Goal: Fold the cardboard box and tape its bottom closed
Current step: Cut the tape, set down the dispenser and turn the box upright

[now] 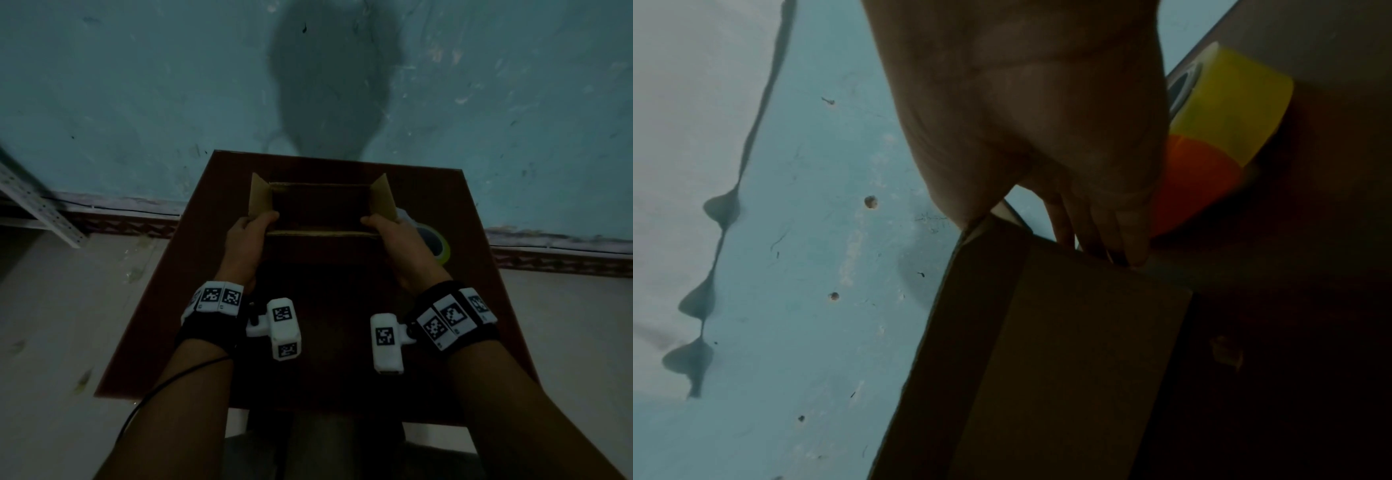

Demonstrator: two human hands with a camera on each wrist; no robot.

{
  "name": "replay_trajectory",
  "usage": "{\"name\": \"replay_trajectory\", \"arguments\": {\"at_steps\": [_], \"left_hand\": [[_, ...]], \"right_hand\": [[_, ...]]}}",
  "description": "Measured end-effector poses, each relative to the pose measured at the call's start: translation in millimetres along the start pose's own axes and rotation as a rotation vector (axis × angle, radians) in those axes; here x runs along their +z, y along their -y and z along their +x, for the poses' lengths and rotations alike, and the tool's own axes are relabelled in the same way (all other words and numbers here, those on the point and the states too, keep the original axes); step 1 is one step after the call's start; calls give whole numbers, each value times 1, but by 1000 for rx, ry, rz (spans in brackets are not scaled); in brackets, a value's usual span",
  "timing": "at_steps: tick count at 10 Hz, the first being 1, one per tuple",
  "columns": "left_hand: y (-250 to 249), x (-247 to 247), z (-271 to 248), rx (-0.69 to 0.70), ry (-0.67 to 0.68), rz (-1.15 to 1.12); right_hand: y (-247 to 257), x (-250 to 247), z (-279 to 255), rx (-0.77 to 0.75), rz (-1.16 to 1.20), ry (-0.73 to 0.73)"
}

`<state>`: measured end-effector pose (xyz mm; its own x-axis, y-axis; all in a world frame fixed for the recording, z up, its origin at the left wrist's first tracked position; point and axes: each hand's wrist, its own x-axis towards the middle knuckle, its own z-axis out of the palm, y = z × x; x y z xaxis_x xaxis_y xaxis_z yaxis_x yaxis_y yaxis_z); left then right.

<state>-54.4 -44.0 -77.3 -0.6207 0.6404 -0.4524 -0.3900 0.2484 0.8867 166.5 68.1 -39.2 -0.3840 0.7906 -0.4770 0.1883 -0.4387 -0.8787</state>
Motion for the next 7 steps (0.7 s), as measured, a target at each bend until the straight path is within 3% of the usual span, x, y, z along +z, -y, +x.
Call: {"name": "replay_trajectory", "arguments": {"at_steps": [1,3,4,6,7], "left_hand": [[2,-2,4,34,-41,5],[9,0,12,44,24,-96],[5,4,2,61,56,-111],[-4,15,-47,294,-202,71],[-17,24,-68,392,-210,118]], "right_hand": [[5,2,-4,-23,-8,-26],[13,2,-2,-50,19,-79],[15,3,-6,-135,-66,-106],[15,-1,-39,-175,-17,-232],[31,-6,-62,-210,-56,-286]]}}
